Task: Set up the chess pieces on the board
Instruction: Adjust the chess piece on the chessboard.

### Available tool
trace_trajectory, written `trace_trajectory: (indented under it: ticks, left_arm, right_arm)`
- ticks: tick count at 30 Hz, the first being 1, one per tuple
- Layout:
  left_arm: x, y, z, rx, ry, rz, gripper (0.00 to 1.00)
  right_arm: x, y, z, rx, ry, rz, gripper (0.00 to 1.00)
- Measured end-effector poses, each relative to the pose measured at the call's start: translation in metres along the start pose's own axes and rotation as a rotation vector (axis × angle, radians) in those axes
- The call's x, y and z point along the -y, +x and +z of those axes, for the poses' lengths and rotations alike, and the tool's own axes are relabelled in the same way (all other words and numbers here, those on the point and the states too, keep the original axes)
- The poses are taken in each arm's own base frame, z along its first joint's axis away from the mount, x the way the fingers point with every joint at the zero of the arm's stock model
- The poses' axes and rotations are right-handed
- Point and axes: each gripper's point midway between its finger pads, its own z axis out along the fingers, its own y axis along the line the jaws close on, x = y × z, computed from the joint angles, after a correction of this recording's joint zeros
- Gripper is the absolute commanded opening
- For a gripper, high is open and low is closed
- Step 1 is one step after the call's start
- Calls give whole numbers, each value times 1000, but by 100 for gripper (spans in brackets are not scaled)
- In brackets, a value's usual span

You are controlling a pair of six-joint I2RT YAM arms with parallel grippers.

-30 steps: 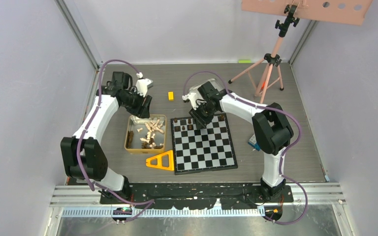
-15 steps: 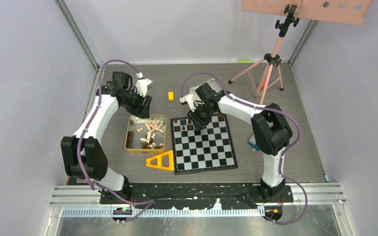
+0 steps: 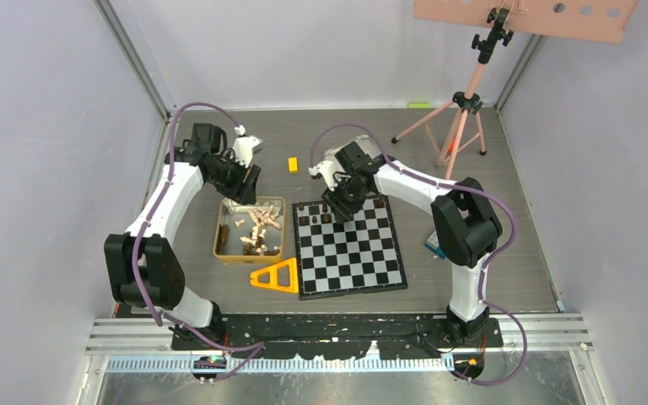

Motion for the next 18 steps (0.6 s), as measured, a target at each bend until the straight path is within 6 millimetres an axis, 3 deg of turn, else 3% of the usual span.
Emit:
trace_trajectory:
  ticks: [3,7,14,18]
  left_arm:
    - [0,4,-1,-16,1,12,55]
    - [0,14,-1,-54,1,31,54]
    - [7,41,6,-126,34,20,53]
    - [9,54,10,-158,40,16,51]
  right_arm:
    - [1,-2,-5,8,11,-1,45]
    - [-1,-13,-25,51,28,-3,45]
    - [2,-33,-82,174,80,2,45]
    - [13,-28,-111,230,112,49,45]
